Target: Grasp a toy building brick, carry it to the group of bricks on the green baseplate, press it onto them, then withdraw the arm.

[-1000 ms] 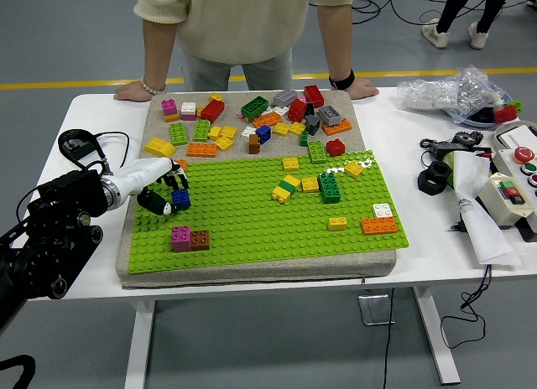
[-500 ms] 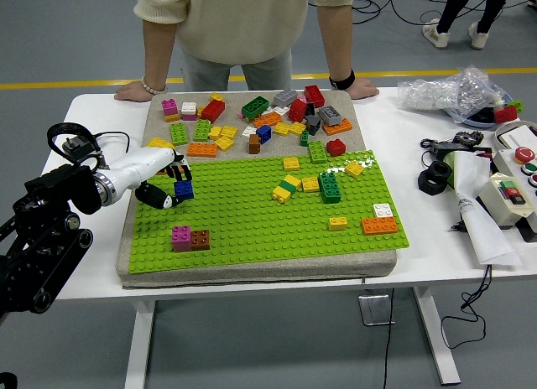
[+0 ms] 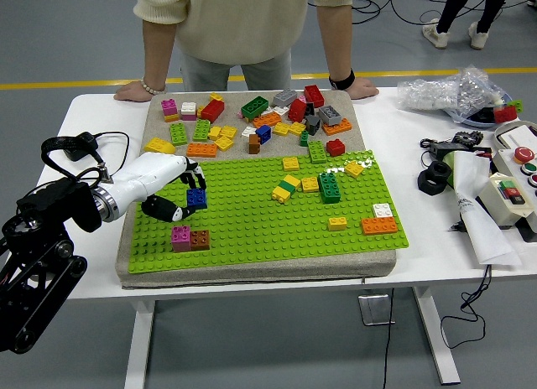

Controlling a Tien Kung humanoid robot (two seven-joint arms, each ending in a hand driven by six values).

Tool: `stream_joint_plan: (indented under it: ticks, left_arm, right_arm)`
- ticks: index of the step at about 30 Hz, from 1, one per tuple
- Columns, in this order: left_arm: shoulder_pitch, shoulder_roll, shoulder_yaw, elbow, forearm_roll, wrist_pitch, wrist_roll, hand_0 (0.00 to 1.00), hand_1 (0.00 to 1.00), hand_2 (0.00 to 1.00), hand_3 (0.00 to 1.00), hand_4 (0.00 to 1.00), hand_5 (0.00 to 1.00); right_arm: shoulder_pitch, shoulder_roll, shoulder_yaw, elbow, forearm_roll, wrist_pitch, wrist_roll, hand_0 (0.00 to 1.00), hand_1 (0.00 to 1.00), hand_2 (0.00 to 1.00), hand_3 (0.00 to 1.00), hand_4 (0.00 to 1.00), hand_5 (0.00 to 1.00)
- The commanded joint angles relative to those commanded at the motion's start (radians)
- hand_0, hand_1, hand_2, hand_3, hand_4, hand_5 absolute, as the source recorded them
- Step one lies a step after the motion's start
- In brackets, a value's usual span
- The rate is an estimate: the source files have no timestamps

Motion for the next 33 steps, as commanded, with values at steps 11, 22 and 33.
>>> stream_joint_plan:
  ticks: [11,22,33]
  left_arm:
    - [0.033,-0.013,0.039,-0.008,0.005,0.000,0.005,0.577,0.600,0.496,0.533,0.534,0.002]
    - [0.026,-0.020,0.060,0.030,0.007,0.006,0.002,0.578,0.601,0.496,0.532,0.534,0.002]
    - [0.030,-0.030,0.070,0.066,0.010,0.015,-0.003,0.581,0.605,0.497,0.534,0.534,0.002]
  right_arm:
    - [-0.001,0.000,0.001,0.000,0.001,-0.001,0.000,0.761,0.676,0.718,0.737,0.998,0.683]
    - [0.002,0.000,0.001,0.000,0.004,-0.002,0.000,0.761,0.676,0.718,0.737,0.998,0.683]
    - [0.003,0.000,0.001,0.000,0.006,-0.003,-0.001,0.761,0.676,0.718,0.737,0.998,0.683]
